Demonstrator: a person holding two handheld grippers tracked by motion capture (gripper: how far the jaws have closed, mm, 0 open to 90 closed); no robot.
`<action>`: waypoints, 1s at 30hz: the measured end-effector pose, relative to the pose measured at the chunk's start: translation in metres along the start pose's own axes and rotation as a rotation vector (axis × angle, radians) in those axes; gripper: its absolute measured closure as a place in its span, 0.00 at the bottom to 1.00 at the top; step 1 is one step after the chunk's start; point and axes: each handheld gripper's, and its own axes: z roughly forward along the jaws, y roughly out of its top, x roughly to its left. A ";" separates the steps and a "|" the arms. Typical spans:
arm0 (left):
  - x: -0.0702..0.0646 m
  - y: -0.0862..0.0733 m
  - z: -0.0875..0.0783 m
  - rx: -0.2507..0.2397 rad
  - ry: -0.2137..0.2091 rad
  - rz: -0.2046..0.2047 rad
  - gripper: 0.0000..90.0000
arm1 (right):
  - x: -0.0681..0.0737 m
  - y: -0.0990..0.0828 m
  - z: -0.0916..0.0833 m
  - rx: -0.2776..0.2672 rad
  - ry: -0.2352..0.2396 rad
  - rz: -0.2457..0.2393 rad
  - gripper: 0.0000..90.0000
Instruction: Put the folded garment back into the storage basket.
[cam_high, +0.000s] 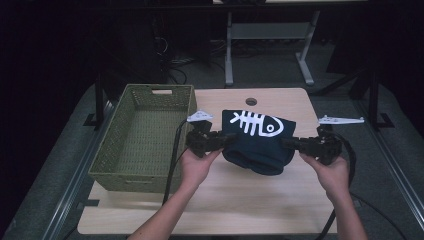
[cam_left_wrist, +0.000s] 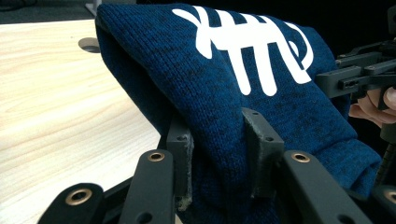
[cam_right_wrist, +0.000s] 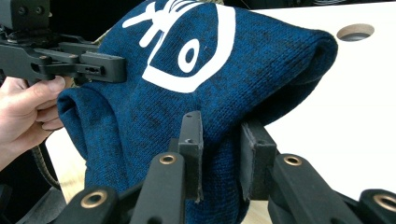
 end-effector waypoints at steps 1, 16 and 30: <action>0.001 0.001 -0.003 -0.001 0.001 0.000 0.74 | 0.003 0.002 0.001 0.003 0.000 -0.005 0.81; 0.008 0.004 -0.019 -0.014 0.013 -0.004 0.74 | 0.015 0.017 0.010 0.018 0.018 -0.016 0.81; 0.016 0.007 -0.041 -0.035 0.019 -0.013 0.74 | 0.027 0.026 0.022 0.019 0.055 -0.023 0.81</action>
